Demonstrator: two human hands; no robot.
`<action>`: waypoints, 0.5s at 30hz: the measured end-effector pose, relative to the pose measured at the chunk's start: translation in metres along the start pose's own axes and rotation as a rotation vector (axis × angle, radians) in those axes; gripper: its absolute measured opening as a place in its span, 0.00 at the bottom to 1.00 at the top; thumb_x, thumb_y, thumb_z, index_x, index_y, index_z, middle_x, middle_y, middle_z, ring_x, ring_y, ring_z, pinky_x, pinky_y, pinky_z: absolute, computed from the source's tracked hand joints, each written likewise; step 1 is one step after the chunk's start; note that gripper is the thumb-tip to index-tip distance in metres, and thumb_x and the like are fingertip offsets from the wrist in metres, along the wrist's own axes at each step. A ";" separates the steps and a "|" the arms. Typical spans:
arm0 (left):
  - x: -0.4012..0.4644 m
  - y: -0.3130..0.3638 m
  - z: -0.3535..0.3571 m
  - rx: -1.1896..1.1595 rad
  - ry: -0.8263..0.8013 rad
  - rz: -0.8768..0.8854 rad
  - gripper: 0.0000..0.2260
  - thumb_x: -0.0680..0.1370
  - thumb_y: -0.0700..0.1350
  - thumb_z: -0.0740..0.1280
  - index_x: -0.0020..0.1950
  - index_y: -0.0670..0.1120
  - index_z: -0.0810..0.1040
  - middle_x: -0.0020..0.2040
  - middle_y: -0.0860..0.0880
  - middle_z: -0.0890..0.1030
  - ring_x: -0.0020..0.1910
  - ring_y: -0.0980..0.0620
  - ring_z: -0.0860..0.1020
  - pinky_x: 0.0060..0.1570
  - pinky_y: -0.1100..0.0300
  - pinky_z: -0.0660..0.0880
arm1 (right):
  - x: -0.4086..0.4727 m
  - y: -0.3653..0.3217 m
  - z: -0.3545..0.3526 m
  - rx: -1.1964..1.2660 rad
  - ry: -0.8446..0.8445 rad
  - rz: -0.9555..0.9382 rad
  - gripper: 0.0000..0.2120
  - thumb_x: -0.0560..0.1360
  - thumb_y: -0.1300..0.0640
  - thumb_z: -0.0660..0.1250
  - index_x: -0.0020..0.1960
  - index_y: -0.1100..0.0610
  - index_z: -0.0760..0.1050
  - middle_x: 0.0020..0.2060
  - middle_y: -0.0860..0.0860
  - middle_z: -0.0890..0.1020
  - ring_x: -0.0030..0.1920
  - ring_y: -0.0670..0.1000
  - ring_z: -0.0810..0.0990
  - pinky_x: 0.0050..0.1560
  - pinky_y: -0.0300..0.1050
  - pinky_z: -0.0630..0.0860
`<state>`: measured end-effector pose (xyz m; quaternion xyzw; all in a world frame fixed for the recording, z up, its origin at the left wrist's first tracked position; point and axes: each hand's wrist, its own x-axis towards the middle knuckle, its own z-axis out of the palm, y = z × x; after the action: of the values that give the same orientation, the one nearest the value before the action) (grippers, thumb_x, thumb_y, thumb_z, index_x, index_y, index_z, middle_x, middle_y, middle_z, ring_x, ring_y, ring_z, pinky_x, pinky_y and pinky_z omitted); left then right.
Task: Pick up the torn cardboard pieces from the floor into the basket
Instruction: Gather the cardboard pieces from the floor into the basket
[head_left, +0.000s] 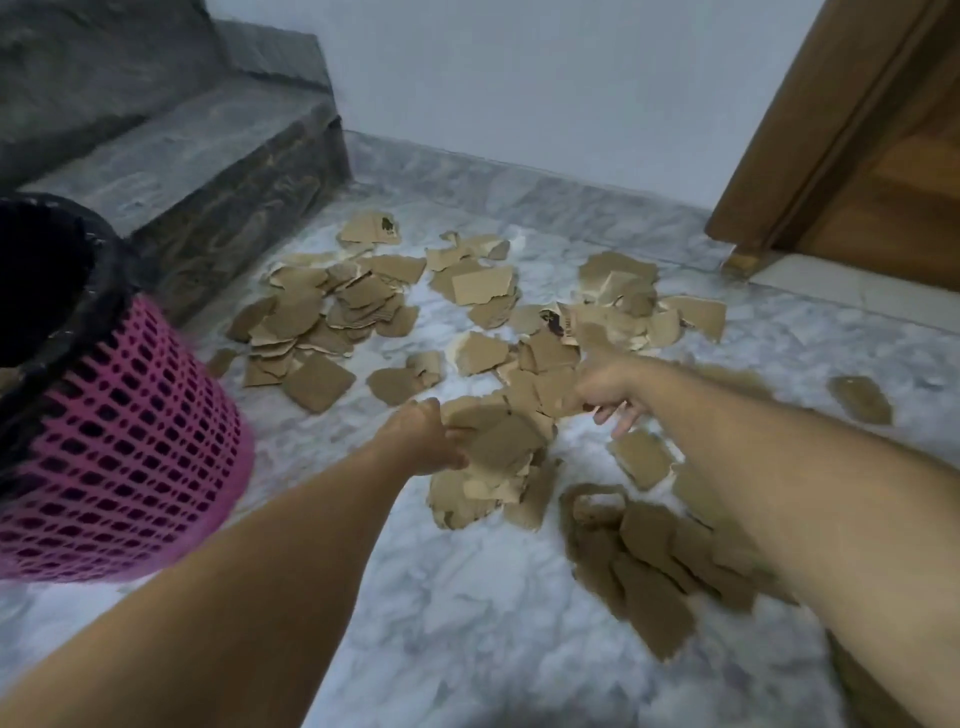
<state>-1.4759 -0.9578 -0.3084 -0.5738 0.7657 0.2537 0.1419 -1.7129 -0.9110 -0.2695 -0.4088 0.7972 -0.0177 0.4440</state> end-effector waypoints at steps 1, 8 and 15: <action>0.008 0.002 0.011 -0.005 -0.003 0.003 0.41 0.66 0.58 0.75 0.72 0.44 0.62 0.68 0.43 0.70 0.67 0.43 0.69 0.60 0.52 0.71 | 0.000 0.015 0.005 -0.105 -0.017 0.010 0.15 0.73 0.53 0.74 0.49 0.60 0.73 0.46 0.54 0.77 0.39 0.53 0.77 0.39 0.52 0.83; 0.034 0.030 0.056 -0.086 0.034 -0.049 0.49 0.62 0.60 0.78 0.72 0.43 0.57 0.66 0.41 0.62 0.66 0.40 0.64 0.64 0.45 0.69 | -0.007 0.113 0.040 -0.426 -0.061 0.026 0.46 0.60 0.49 0.82 0.72 0.55 0.65 0.64 0.53 0.76 0.58 0.54 0.78 0.58 0.52 0.79; 0.058 0.039 0.072 0.038 0.056 -0.050 0.52 0.59 0.57 0.80 0.72 0.44 0.55 0.65 0.42 0.63 0.66 0.42 0.63 0.60 0.49 0.69 | -0.003 0.138 0.090 -0.759 -0.009 -0.278 0.64 0.59 0.58 0.82 0.78 0.43 0.40 0.77 0.49 0.47 0.76 0.56 0.48 0.73 0.54 0.58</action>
<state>-1.5361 -0.9565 -0.3885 -0.5968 0.7594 0.2194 0.1377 -1.7350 -0.7872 -0.3758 -0.6476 0.6822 0.2200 0.2584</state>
